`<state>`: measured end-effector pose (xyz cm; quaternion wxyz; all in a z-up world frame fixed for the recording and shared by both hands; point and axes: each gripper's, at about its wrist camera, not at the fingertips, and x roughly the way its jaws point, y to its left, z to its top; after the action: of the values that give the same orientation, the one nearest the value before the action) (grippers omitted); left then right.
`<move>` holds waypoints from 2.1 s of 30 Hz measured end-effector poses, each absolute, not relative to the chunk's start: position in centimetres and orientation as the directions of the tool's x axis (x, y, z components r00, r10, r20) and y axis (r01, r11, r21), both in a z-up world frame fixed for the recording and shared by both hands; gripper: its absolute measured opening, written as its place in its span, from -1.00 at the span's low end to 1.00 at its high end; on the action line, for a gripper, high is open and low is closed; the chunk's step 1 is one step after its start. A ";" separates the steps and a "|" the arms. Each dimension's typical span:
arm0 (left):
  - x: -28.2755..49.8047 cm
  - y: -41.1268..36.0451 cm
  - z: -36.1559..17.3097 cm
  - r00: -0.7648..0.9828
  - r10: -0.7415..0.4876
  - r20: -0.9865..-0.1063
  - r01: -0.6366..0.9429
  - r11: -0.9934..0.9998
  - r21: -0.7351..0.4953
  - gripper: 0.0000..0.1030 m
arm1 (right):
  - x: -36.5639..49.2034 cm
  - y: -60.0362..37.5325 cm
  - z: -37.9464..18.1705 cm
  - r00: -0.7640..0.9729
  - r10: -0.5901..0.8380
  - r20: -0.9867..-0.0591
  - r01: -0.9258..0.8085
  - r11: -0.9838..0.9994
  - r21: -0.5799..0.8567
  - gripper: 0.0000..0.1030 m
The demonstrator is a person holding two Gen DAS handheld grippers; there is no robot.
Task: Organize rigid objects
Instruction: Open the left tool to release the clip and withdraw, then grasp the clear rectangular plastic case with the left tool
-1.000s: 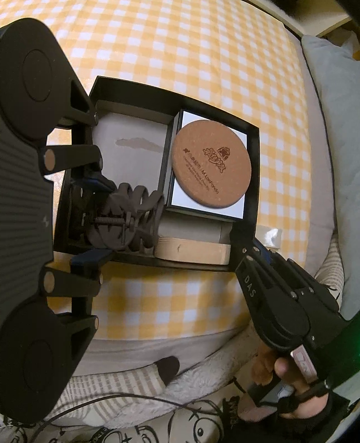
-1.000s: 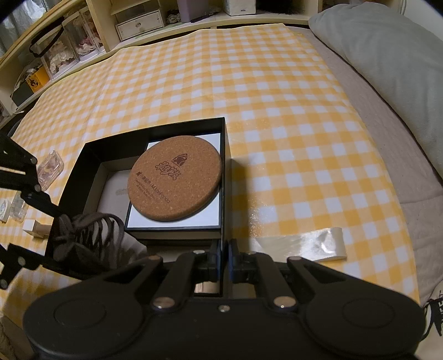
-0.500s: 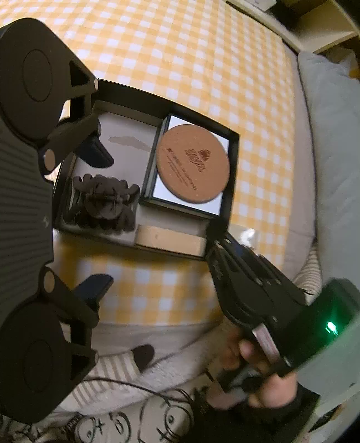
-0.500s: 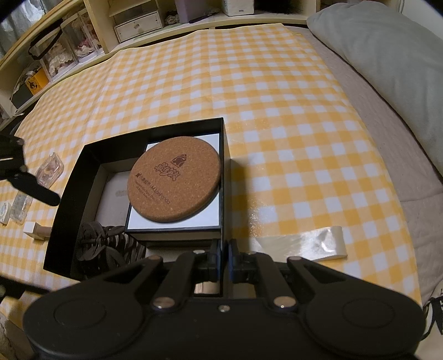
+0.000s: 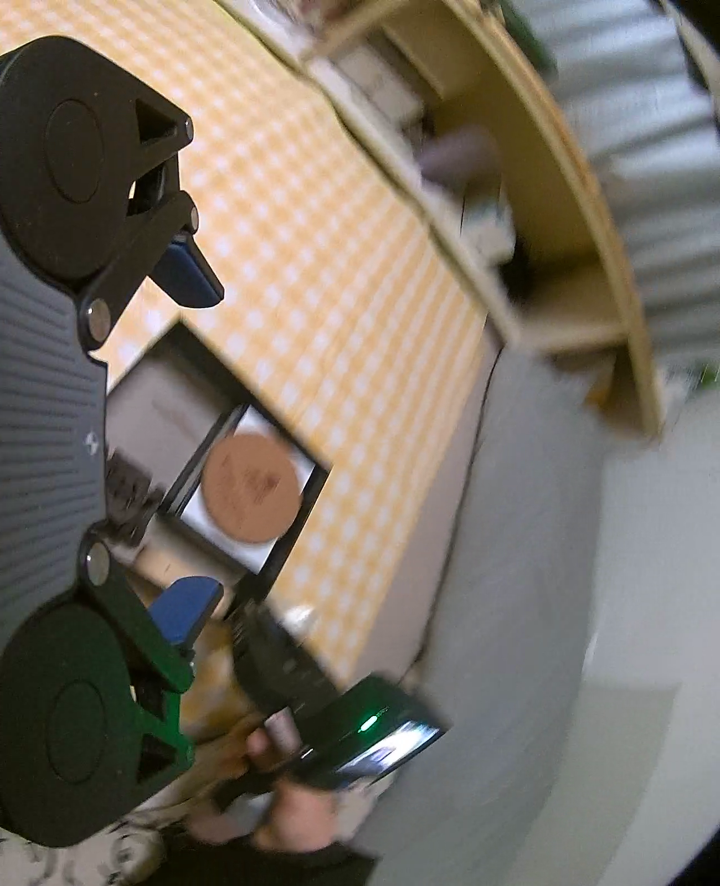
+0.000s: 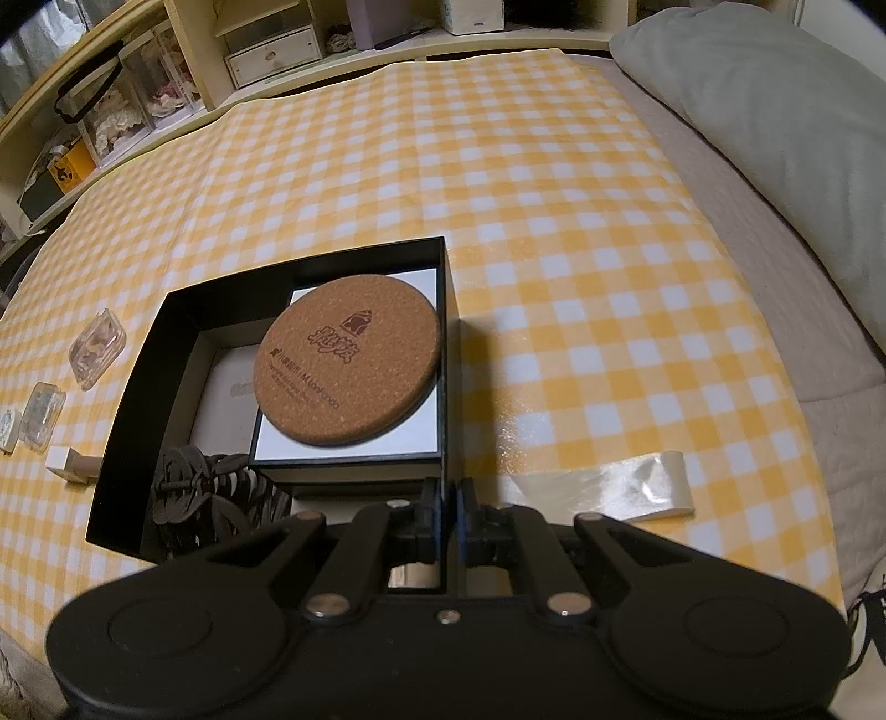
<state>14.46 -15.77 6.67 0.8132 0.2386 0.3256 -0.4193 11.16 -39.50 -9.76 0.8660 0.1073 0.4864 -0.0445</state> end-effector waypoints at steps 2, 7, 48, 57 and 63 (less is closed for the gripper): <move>14.7 -14.5 7.2 0.494 -0.517 -0.698 0.791 0.601 0.115 1.00 | 11.2 -39.5 -9.8 0.523 0.026 -0.852 0.182 0.973 0.142 -0.89; 15.3 -10.9 7.5 0.617 -0.462 -0.637 0.659 0.746 0.098 1.00 | 11.2 -39.5 -9.8 0.525 0.024 -0.851 0.187 0.972 0.142 -0.89; 25.2 6.2 -10.7 0.516 -0.106 -0.850 0.211 0.977 0.006 0.78 | 11.7 -39.3 -10.3 0.515 -0.007 -0.857 0.201 0.973 0.113 -0.90; 25.7 5.7 -11.7 0.504 -0.069 -0.861 0.233 0.971 0.058 0.44 | 11.6 -39.7 -10.1 0.516 -0.013 -0.857 0.201 0.974 0.106 -0.91; 26.3 5.2 -11.5 0.502 -0.050 -0.864 0.225 0.972 0.075 0.43 | 11.6 -39.8 -10.0 0.516 -0.016 -0.857 0.200 0.974 0.102 -0.91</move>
<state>26.28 5.24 -11.54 0.8620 0.0889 0.4927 -0.0797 11.57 -39.83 -10.00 0.8654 0.0942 0.4881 -0.0626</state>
